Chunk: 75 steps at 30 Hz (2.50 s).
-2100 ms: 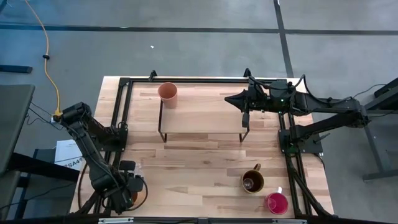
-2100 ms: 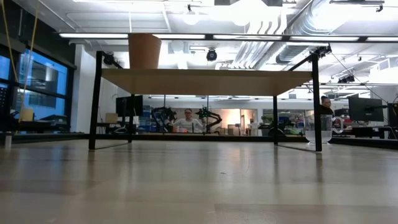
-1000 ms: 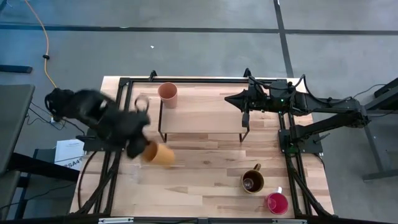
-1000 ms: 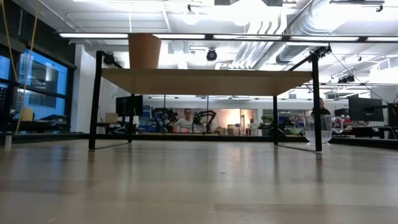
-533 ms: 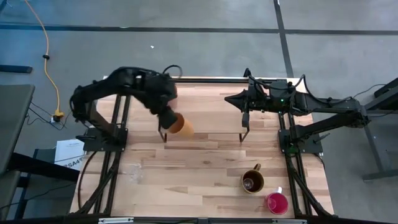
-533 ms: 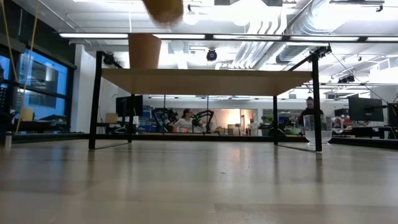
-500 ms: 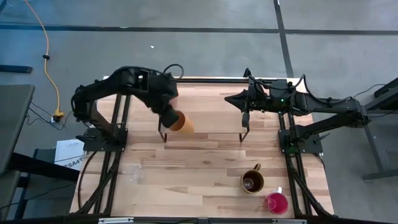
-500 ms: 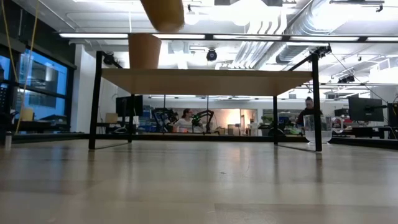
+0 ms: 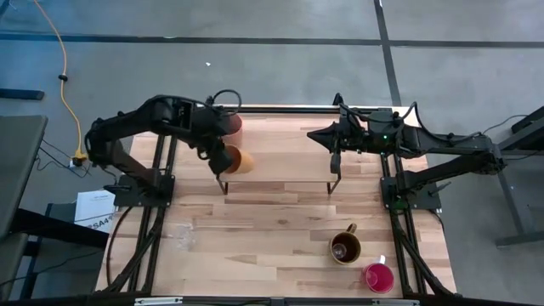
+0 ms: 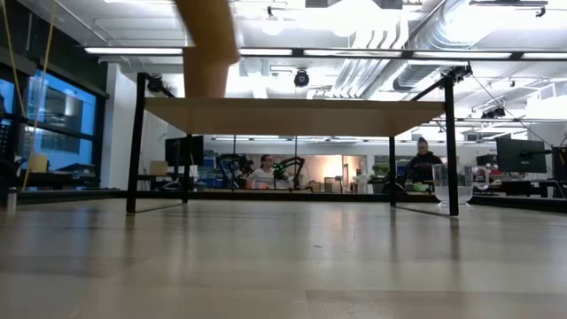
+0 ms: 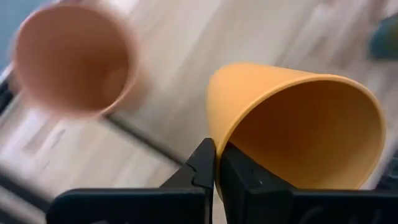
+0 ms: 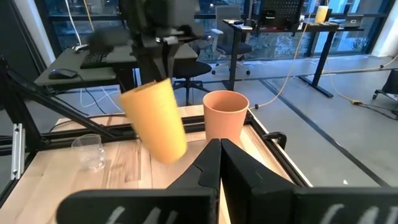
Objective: Stack small to large cups/mugs on shelf
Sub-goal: Put the yellow cup on the shelf
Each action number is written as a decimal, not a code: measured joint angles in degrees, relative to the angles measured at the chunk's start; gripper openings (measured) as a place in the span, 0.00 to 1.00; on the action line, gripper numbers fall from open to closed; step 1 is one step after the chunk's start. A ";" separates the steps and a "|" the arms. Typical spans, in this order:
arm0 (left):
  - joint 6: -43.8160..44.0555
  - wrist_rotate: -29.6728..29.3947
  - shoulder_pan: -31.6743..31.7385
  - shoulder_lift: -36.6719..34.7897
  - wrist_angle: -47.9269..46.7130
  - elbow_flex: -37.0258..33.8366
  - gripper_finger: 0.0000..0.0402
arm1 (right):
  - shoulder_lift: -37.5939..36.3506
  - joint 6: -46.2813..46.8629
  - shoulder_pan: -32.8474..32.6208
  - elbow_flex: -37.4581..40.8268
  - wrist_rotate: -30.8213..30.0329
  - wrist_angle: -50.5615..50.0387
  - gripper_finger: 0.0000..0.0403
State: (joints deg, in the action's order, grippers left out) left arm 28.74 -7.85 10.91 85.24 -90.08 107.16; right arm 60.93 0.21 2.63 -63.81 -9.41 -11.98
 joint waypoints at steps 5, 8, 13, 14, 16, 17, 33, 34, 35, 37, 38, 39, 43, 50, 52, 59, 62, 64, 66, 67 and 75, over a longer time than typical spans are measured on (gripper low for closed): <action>4.72 6.93 3.03 -8.19 -0.16 -9.84 0.00 | 0.00 1.42 0.00 0.00 -0.02 -0.07 0.00; 5.65 7.39 2.92 -10.06 -0.12 -11.16 0.00 | 0.19 1.09 0.00 0.00 -0.79 0.00 0.00; 4.54 6.67 3.50 -8.44 0.04 -11.17 0.00 | 0.24 1.29 0.00 0.00 -2.34 -0.21 0.00; 3.95 6.74 3.83 -7.49 0.06 -11.17 0.00 | 0.24 1.30 0.00 0.00 -2.34 -0.28 0.00; 3.17 7.23 4.19 -5.42 0.11 -11.26 0.00 | 0.24 1.42 0.00 0.00 -2.34 -0.25 0.00; 2.81 7.36 4.22 -4.57 0.10 -11.26 0.00 | 0.24 1.49 0.00 0.00 -2.33 -0.27 0.00; 1.92 5.28 6.25 -2.19 -0.04 -10.31 0.00 | 0.24 3.89 0.00 0.00 -2.27 -0.61 0.00; 1.76 5.34 6.50 -2.19 -0.03 -9.88 0.01 | 0.24 3.89 0.00 0.00 -2.27 -0.65 0.00; 1.57 5.45 6.48 -2.19 -0.02 -9.47 0.01 | 0.24 3.89 0.00 0.00 -2.27 -0.71 0.00; 1.23 5.47 6.45 -2.19 0.02 -8.93 0.02 | 0.24 3.89 0.00 0.00 -2.25 -0.73 0.00; 1.19 5.49 6.45 -2.19 0.04 -8.79 0.03 | 0.24 3.89 0.00 0.00 -2.25 -0.71 0.00; 1.17 5.51 6.45 -2.19 0.06 -8.64 0.04 | 0.24 3.89 0.00 0.00 -2.23 -0.71 0.00; 0.08 5.63 6.45 -2.19 0.04 -8.55 0.08 | 0.24 3.89 0.00 0.00 -2.12 -0.76 0.00; -0.12 4.17 6.37 -2.19 0.04 -8.55 0.12 | 0.24 3.89 0.00 0.00 -2.12 -1.05 0.00; -0.14 3.76 6.37 -2.19 0.05 -8.55 0.13 | 0.24 3.89 0.00 0.00 -2.12 -1.12 0.00; -0.45 2.94 6.37 -2.19 0.06 -8.55 0.22 | 0.24 3.89 0.00 0.00 -2.12 -1.12 0.00; -0.45 2.87 6.37 -2.19 0.04 -8.55 0.27 | 0.24 3.89 0.00 0.00 -2.14 -1.12 0.00; -0.56 2.87 6.37 -2.19 0.05 -8.55 0.30 | 0.24 3.89 -0.02 0.00 -2.14 -1.14 0.00; -1.05 2.89 6.37 -2.19 0.08 -8.55 0.33 | 0.24 3.89 -0.01 0.00 -2.14 -1.12 0.00; -1.17 2.93 6.37 -2.19 0.19 -8.55 0.34 | 0.24 3.89 0.00 0.00 -2.14 -1.13 0.00; -1.43 3.49 6.37 -3.16 0.63 -8.53 0.39 | 0.24 3.89 -0.02 0.00 -2.17 -1.12 0.00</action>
State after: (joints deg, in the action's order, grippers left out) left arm 27.31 -4.36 17.28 82.08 -89.45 98.63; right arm 61.17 4.10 2.61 -63.81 -11.58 -13.10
